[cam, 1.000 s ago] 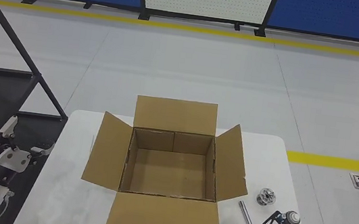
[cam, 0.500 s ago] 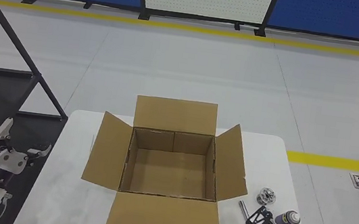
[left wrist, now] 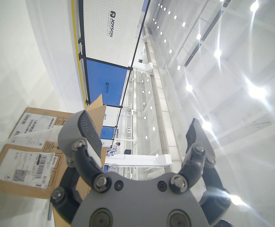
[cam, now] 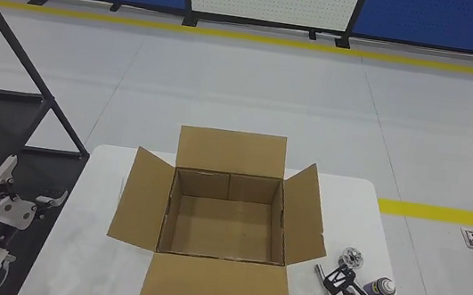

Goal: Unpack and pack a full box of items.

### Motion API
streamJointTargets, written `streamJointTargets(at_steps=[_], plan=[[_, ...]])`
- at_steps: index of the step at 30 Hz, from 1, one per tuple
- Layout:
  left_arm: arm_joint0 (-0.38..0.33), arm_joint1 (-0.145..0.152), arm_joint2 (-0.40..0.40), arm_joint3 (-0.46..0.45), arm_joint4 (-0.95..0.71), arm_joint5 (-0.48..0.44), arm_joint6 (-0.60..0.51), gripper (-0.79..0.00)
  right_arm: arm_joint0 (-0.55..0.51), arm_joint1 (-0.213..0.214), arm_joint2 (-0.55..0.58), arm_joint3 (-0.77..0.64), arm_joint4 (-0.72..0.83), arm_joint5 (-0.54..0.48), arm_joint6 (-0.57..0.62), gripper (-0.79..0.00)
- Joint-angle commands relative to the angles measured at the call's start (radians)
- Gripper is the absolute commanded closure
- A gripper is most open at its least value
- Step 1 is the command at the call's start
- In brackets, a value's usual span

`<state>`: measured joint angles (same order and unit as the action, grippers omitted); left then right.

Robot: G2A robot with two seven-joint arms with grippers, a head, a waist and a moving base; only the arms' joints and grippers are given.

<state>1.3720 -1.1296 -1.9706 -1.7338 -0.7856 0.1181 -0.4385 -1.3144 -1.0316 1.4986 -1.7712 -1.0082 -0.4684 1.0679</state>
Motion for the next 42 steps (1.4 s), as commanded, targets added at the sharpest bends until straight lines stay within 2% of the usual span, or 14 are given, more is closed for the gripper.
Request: streamJointTargets(at_steps=[1,19,22,23,25,29,35,42], plan=[[0.0,0.0,0.0,0.0,0.0,0.0,0.0,-0.785,0.003,0.001,-0.003,0.014,0.0,0.002,0.004,-0.369],[0.0,0.0,0.0,0.0,0.0,0.0,0.0,-0.785,0.063,0.006,-0.062,0.1,0.007,0.035,-0.006,-0.292],[0.0,0.0,0.0,0.0,0.0,0.0,0.0,-0.785,0.072,0.007,-0.07,0.113,0.005,0.039,-0.005,-0.225],[0.0,0.0,0.0,0.0,0.0,0.0,0.0,-0.785,0.073,0.007,-0.072,0.117,0.006,0.041,-0.007,-0.172],[0.0,0.0,0.0,0.0,0.0,0.0,0.0,-0.785,0.075,0.008,-0.075,0.123,0.004,0.044,-0.009,0.0],[0.0,0.0,0.0,0.0,0.0,0.0,0.0,-0.785,0.071,0.011,-0.07,0.118,0.0,0.053,-0.019,0.0],[0.0,0.0,0.0,0.0,0.0,0.0,0.0,-0.785,-0.001,0.023,0.006,0.011,0.019,0.053,-0.062,0.0],[0.0,0.0,0.0,0.0,0.0,0.0,0.0,-0.785,-0.205,0.04,0.225,-0.256,0.058,0.081,-0.126,0.0]])
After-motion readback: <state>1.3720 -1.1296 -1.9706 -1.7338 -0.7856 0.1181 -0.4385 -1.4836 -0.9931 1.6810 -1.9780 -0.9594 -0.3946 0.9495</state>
